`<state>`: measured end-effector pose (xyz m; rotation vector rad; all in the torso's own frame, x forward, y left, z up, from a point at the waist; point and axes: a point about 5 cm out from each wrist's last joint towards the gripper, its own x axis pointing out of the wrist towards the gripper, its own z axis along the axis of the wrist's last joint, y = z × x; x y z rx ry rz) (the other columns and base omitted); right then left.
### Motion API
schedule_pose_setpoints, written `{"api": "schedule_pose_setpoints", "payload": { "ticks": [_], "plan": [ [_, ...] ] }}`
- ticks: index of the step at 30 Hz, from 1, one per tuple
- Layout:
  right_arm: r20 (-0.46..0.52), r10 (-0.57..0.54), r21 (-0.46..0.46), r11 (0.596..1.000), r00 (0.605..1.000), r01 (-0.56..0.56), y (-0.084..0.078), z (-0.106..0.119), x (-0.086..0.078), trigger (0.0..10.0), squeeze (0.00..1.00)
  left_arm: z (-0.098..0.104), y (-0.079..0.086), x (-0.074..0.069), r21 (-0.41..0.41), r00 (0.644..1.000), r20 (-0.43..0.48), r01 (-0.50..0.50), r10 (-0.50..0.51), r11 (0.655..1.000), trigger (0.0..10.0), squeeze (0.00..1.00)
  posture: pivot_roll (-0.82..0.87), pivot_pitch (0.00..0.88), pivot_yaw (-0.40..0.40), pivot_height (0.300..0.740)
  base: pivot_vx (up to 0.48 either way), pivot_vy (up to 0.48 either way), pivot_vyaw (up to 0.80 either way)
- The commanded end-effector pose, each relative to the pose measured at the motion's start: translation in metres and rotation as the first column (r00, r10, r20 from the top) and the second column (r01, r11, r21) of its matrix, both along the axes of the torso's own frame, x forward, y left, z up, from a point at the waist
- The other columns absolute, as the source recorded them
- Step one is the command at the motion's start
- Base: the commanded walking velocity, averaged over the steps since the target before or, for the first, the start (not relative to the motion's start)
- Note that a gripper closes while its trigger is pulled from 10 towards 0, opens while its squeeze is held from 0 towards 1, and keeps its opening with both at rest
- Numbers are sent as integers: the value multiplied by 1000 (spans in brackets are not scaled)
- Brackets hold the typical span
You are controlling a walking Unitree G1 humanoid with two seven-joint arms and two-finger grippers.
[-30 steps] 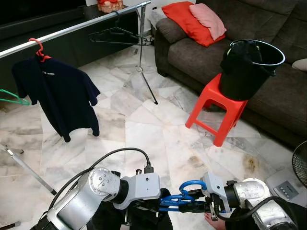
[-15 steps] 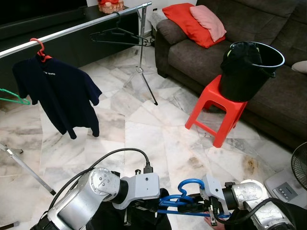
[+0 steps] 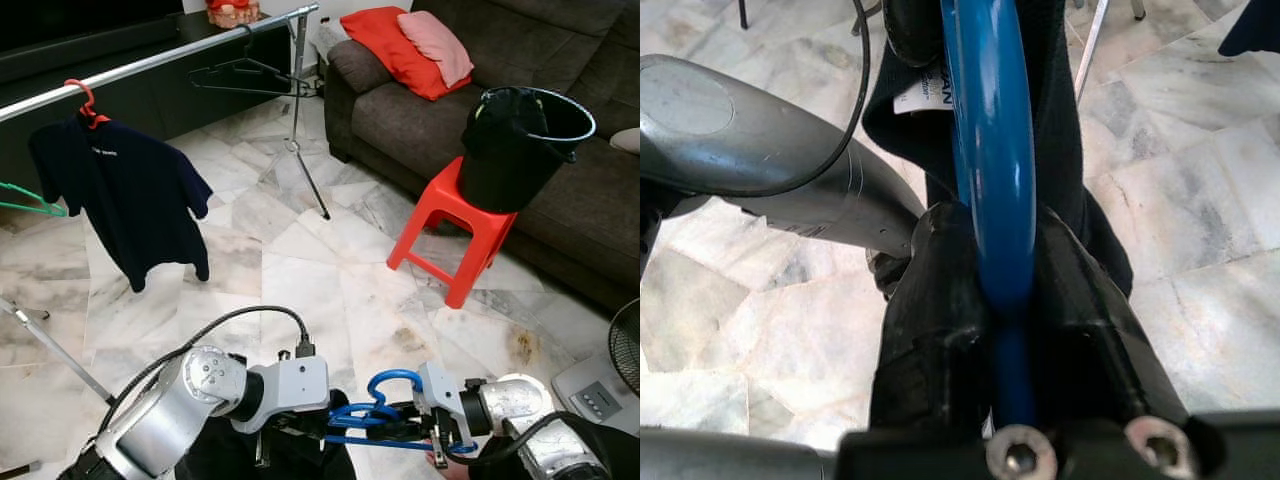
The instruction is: Hang hanger
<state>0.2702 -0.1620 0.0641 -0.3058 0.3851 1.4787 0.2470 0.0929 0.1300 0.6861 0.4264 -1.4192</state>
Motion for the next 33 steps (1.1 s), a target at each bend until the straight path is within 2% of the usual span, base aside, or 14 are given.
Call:
{"api": "schedule_pose_setpoints", "payload": {
  "ticks": [1,2,3,4,18,19,22,23,24,25,27,28,31,33],
  "plan": [
    [2,-62,-17,998,998,62,-2,-3,3,0,0,17,-15,-6,-100,993,26,116,-114,988,10000,0,73,142,-69,740,0,0,0],
    [1,-64,-15,998,998,64,-2,-3,3,0,0,18,-14,-6,-107,993,10,117,-117,987,10000,463,74,143,-69,740,0,0,0],
    [1,-64,-15,998,998,64,-2,-3,3,0,0,18,-14,-6,-107,993,10,117,-117,987,10000,463,74,143,-69,740,0,0,0],
    [1,-65,-14,998,998,66,-2,-3,3,0,0,17,-13,-7,-112,993,-8,114,-115,987,10000,1000,73,142,-69,740,0,0,0],
    [34,-141,2,990,989,141,-5,-4,7,0,0,28,-3,7,-152,999,20,45,-42,987,10000,1000,68,141,-74,740,0,0,0],
    [64,-192,24,981,979,190,-4,-2,11,0,0,30,-1,11,-161,999,50,23,-15,987,10000,1000,68,140,-76,740,0,0,0],
    [74,-218,37,976,973,216,-5,-1,13,0,0,33,-1,16,-185,996,87,-13,30,983,10000,1000,69,140,-77,740,0,0,0],
    [93,-254,51,967,963,250,-5,1,16,0,0,35,1,22,-217,989,119,-62,89,974,10000,1000,69,141,-76,740,0,0,0],
    [93,-254,51,967,963,250,-5,1,16,0,0,35,1,22,-217,989,119,-62,89,974,10000,1000,69,141,-76,740,0,0,0],
    [108,-311,74,950,944,304,-6,3,20,0,0,36,4,29,-257,974,154,-124,167,958,10000,1000,67,142,-77,740,0,0,0],
    [121,-344,89,938,931,335,-7,4,23,0,0,33,8,30,-270,964,162,-163,212,949,10000,1000,63,142,-76,740,0,0,0],
    [133,-367,103,929,921,355,-7,5,24,0,0,31,13,31,-294,945,182,-211,271,932,10000,1000,58,142,-77,740,0,0,0],
    [147,-415,124,909,898,399,-9,8,27,0,0,29,18,32,-327,924,182,-265,336,907,10000,1000,60,139,-76,740,0,0,0],
    [138,-468,169,879,873,445,-10,12,31,0,0,28,22,33,-378,895,180,-321,409,868,10000,1000,58,136,-74,740,0,0,0]
  ]
}}
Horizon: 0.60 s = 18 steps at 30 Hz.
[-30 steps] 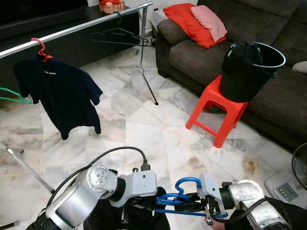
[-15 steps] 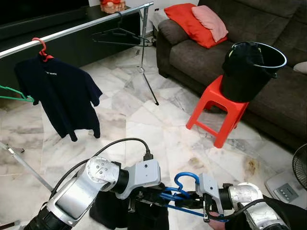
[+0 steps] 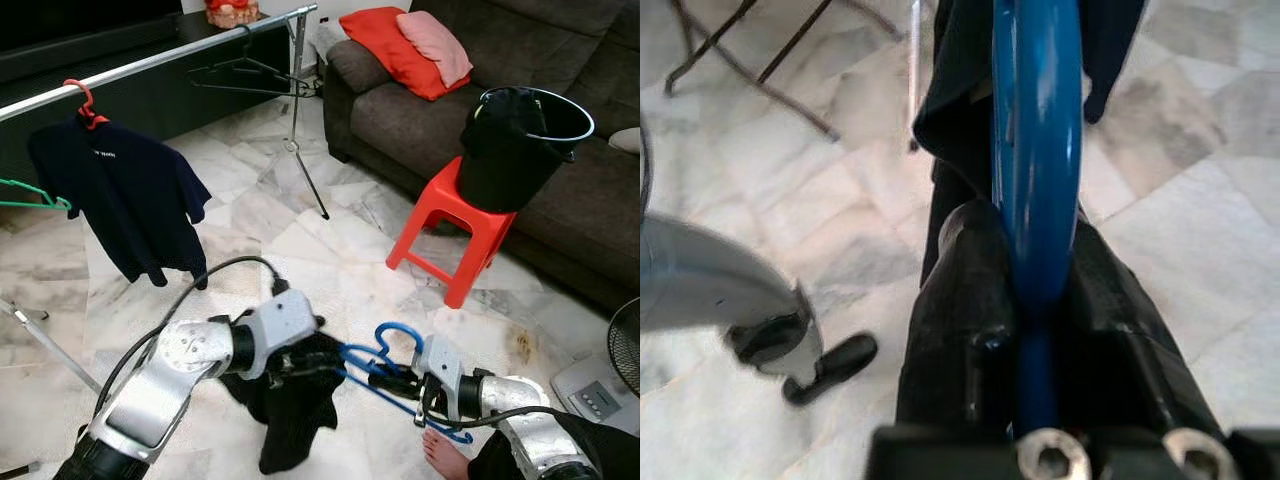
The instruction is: Hang hanger
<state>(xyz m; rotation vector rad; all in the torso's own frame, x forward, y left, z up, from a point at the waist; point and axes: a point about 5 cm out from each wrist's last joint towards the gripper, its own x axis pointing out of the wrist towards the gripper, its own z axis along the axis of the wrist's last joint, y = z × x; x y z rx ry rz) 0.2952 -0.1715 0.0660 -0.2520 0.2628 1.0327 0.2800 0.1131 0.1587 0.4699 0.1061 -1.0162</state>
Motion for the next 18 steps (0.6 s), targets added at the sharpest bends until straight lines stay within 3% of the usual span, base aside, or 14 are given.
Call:
{"api": "schedule_pose_setpoints", "payload": {
  "ticks": [1,3,4,6,7,11,12,13,14,16,18],
  "plan": [
    [47,-52,67,997,998,49,-1,11,7,0,0,-1,3,0,-27,999,15,-36,36,999,10000,1000,58,136,-74,740,0,0,0],
    [65,-64,82,995,996,59,1,14,9,0,0,-7,9,2,-62,990,36,-135,138,989,10000,1000,53,129,-72,740,0,0,0],
    [65,-64,82,995,996,59,1,14,9,0,0,-7,9,2,-62,990,36,-135,138,989,10000,1000,53,129,-72,740,0,0,0],
    [60,-19,103,995,998,12,4,18,6,0,0,-15,19,10,-104,950,79,-294,302,950,10000,1000,55,126,-73,740,0,0,0],
    [60,-19,103,995,998,12,4,18,6,0,0,-15,19,10,-104,950,79,-294,302,950,10000,1000,55,126,-73,740,0,0,0],
    [60,34,51,998,998,-37,-2,20,5,0,0,-10,31,23,-184,872,127,-448,473,875,10000,1000,54,125,-82,740,0,0,0],
    [62,31,45,998,998,-34,-4,21,6,0,0,-10,34,26,-197,850,132,-482,510,854,10000,855,54,125,-82,740,0,0,0],
    [64,29,40,999,998,-32,-6,22,7,0,0,-12,38,29,-206,826,132,-518,548,830,10000,475,55,127,-84,740,0,0,0],
    [67,29,33,999,997,-31,-8,24,8,0,0,-13,41,31,-210,807,133,-544,575,812,10000,0,54,128,-84,740,0,0,0],
    [77,27,22,999,997,-29,-12,28,10,0,0,-17,47,34,-229,780,115,-582,615,780,10000,0,47,129,-85,740,0,0,0],
    [80,33,20,999,996,-35,-15,32,10,0,0,-20,49,33,-229,783,104,-581,613,781,10000,0,45,131,-86,740,0,0,0]
  ]
}}
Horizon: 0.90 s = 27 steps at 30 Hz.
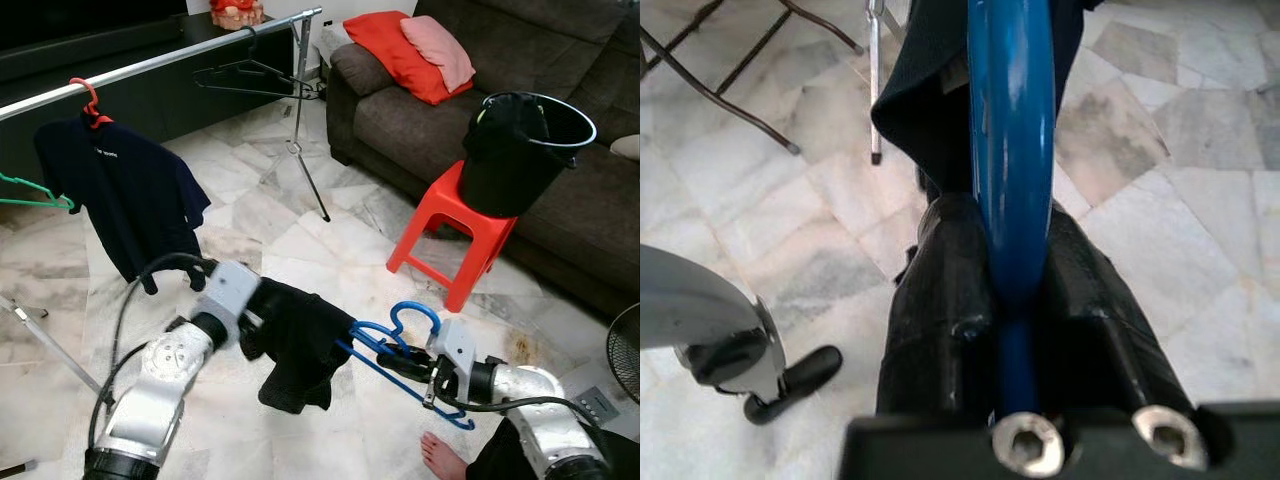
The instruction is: Hang hanger
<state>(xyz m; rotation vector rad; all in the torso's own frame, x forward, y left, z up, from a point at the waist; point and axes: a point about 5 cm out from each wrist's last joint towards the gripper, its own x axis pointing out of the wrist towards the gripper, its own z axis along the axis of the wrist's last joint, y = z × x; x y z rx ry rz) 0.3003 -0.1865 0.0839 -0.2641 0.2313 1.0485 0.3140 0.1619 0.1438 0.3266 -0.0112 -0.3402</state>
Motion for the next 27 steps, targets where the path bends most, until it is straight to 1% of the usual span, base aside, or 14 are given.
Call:
{"api": "schedule_pose_setpoints", "payload": {
  "ticks": [1,4,5,6,8,9,11,13,17,18,24,27],
  "plan": [
    [54,22,12,1000,998,-23,-1,16,5,0,0,-8,1,-2,-3,1000,-19,10,-10,1000,10000,0,44,133,-86,740,0,0,0],
    [58,44,4,999,997,-45,-6,22,4,0,0,-15,1,-10,-12,993,-50,108,-108,994,10000,0,43,135,-86,740,0,0,0],
    [61,46,-3,999,997,-46,-8,24,4,0,0,-17,1,-11,-14,991,-57,124,-124,992,10000,180,44,139,-88,740,0,0,0],
    [64,49,-15,999,997,-48,-11,25,4,0,0,-19,4,-13,-40,987,-70,144,-147,989,10000,1000,44,139,-88,740,0,0,0],
    [63,52,-35,998,997,-50,-19,29,5,0,0,-25,11,-18,-75,976,-107,180,-188,981,10000,1000,48,141,-88,740,0,0,0],
    [63,51,-42,998,997,-49,-21,30,5,0,0,-28,13,-20,-75,972,-122,193,-201,978,10000,1000,48,141,-88,740,0,0,0],
    [65,50,-50,998,997,-47,-25,33,6,0,0,-33,17,-22,-86,966,-144,205,-216,975,10000,1000,51,144,-90,740,0,0,0],
    [58,69,-56,996,996,-66,-26,36,6,0,0,-37,19,-21,-94,965,-155,197,-210,976,10000,1000,49,144,-90,740,0,0,0],
    [57,92,-57,994,994,-89,-25,39,4,0,0,-42,16,-21,-109,957,-173,218,-234,970,10000,1000,45,144,-89,740,0,0,0],
    [61,104,-51,994,993,-101,-24,42,4,0,0,-45,13,-22,-129,950,-184,231,-252,964,10000,1000,44,144,-89,740,0,0,0],
    [54,180,-29,984,982,-179,-16,48,-3,0,0,-55,-1,-20,-153,927,-209,284,-312,947,10000,1000,36,142,-91,740,0,0,0],
    [47,193,-27,981,980,-192,-15,48,-5,0,0,-55,-5,-16,-156,931,-202,277,-305,948,10000,1000,36,141,-92,740,0,0,0]
  ]
}}
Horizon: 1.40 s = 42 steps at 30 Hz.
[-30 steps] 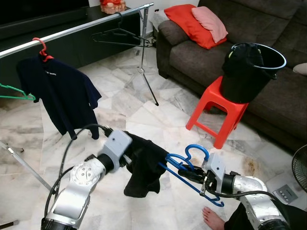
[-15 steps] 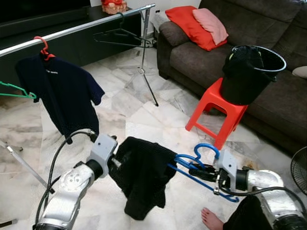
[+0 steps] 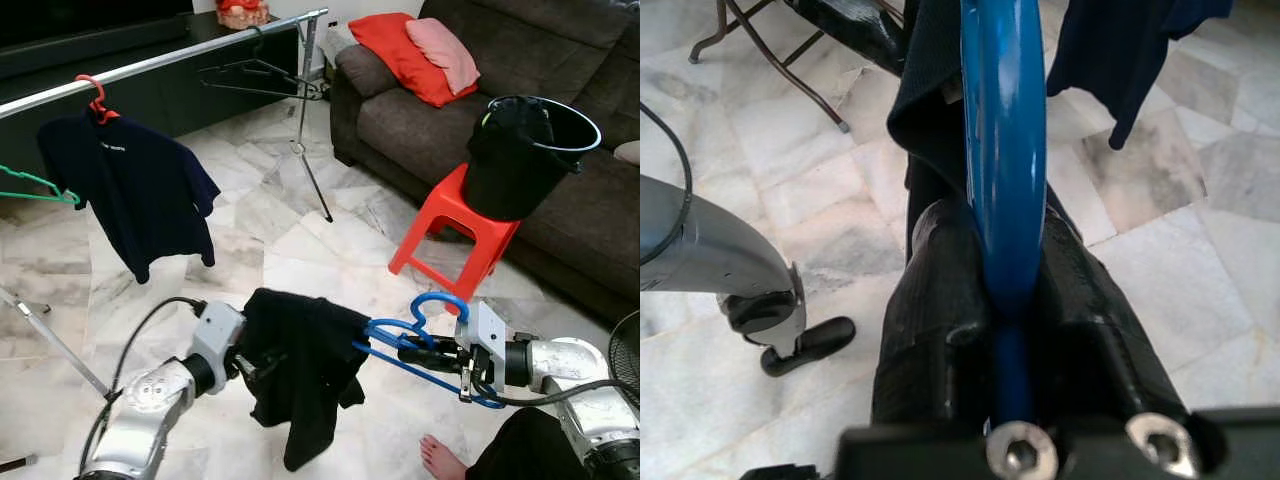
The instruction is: Hang hanger
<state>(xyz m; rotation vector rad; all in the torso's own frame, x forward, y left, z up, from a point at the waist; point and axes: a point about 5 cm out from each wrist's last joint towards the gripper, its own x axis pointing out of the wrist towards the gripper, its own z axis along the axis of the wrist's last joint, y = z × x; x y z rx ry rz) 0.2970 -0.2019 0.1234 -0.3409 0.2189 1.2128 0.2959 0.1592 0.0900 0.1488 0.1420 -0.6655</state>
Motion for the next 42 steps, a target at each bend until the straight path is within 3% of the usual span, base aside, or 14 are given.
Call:
{"api": "schedule_pose_setpoints", "payload": {
  "ticks": [1,12,13,14,15,19,20,21,22,42],
  "plan": [
    [24,28,29,999,999,-29,1,9,-3,0,0,-1,-5,3,1,1000,6,12,-12,1000,10000,1000,34,140,-91,740,0,0,0],
    [14,39,33,999,999,-39,1,13,-6,0,0,-4,-37,3,-89,994,-6,106,-107,990,10000,1000,28,140,-94,740,0,0,0],
    [15,39,32,999,999,-39,0,14,-6,0,0,-4,-39,2,-96,993,-7,114,-116,989,10000,827,27,141,-95,740,0,0,0],
    [15,39,33,999,999,-40,0,15,-6,0,0,-5,-40,2,-99,993,-8,116,-117,988,10000,51,27,139,-95,740,0,0,0],
    [16,40,34,999,999,-40,0,16,-6,0,0,-5,-41,2,-111,993,-12,118,-120,987,10000,0,26,138,-95,740,0,0,0],
    [19,36,35,999,999,-37,0,18,-6,0,0,-5,-42,3,-126,993,-13,115,-117,985,10000,0,26,137,-95,740,0,0,0],
    [19,35,35,999,999,-36,0,18,-5,0,0,-5,-41,3,-136,994,-12,108,-111,985,7294,0,27,136,-95,740,0,0,0],
    [19,35,35,999,999,-36,0,18,-5,0,0,-5,-41,3,-136,994,-12,108,-111,985,7294,0,27,136,-95,740,0,0,0],
    [20,33,35,999,999,-34,0,18,-5,0,0,-5,-42,4,-153,995,-11,101,-104,983,0,0,27,133,-95,740,0,0,0],
    [33,14,42,999,999,-15,2,20,-2,0,0,2,-61,1,-249,987,16,159,-160,955,0,0,29,122,-99,740,0,0,0]
  ]
}}
